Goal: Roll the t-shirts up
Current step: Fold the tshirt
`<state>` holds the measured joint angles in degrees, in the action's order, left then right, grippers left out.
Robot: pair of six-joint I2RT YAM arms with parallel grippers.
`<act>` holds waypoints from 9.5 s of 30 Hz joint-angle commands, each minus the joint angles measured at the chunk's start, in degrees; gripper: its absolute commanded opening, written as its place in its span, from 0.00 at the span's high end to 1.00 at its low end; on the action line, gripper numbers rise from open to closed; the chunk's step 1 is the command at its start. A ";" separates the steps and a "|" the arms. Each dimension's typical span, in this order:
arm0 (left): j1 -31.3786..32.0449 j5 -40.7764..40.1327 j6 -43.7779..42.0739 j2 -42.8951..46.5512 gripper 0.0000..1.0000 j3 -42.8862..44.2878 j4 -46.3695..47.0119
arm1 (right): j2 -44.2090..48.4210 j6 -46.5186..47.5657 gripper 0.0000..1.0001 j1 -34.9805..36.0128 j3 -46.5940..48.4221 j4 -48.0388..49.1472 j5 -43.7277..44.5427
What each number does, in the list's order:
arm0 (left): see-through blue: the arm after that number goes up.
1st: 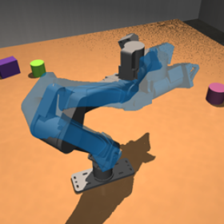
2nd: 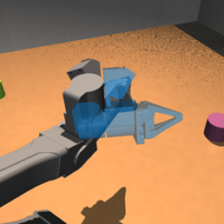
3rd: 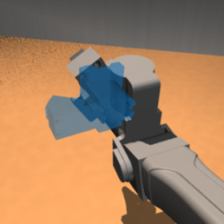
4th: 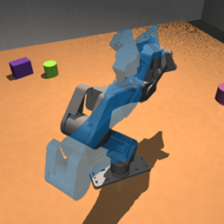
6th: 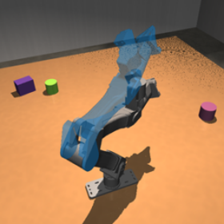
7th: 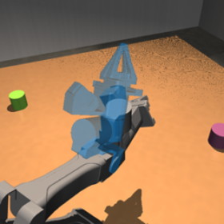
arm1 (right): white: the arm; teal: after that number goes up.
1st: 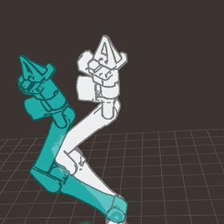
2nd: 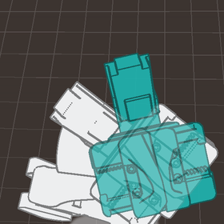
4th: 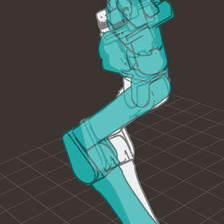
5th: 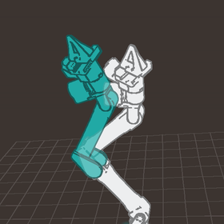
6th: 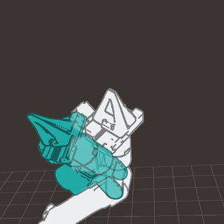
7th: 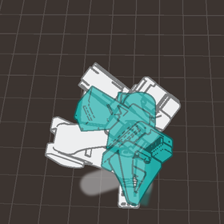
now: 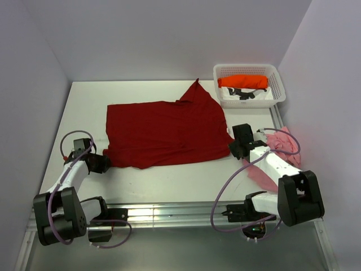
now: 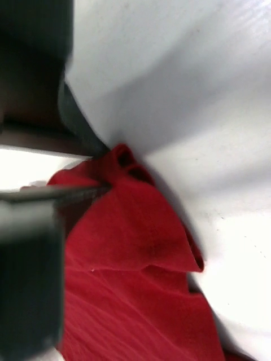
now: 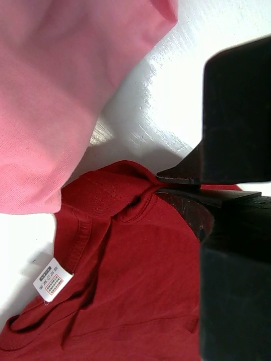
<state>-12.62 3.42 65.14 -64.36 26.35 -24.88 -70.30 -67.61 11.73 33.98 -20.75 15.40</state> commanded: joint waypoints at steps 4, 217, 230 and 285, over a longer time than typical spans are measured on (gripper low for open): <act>1.02 -0.26 1.04 -3.05 0.99 -1.04 5.28 | 2.10 0.55 1.00 -0.48 1.00 -0.25 1.04; 0.76 6.34 -20.14 -47.95 0.35 61.16 0.20 | -69.26 22.35 0.60 7.79 93.99 -1.04 -8.20; 1.11 6.86 -22.87 -62.29 0.39 74.19 -2.89 | -64.35 24.28 0.62 7.70 85.03 5.90 -11.44; 6.65 -11.68 -28.58 -57.55 1.00 64.71 -4.03 | -73.13 47.05 0.20 6.73 97.76 -5.69 -6.18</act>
<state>-4.97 -5.72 38.35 -123.31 91.15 -25.08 -144.90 -26.72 18.83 131.81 -27.31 7.94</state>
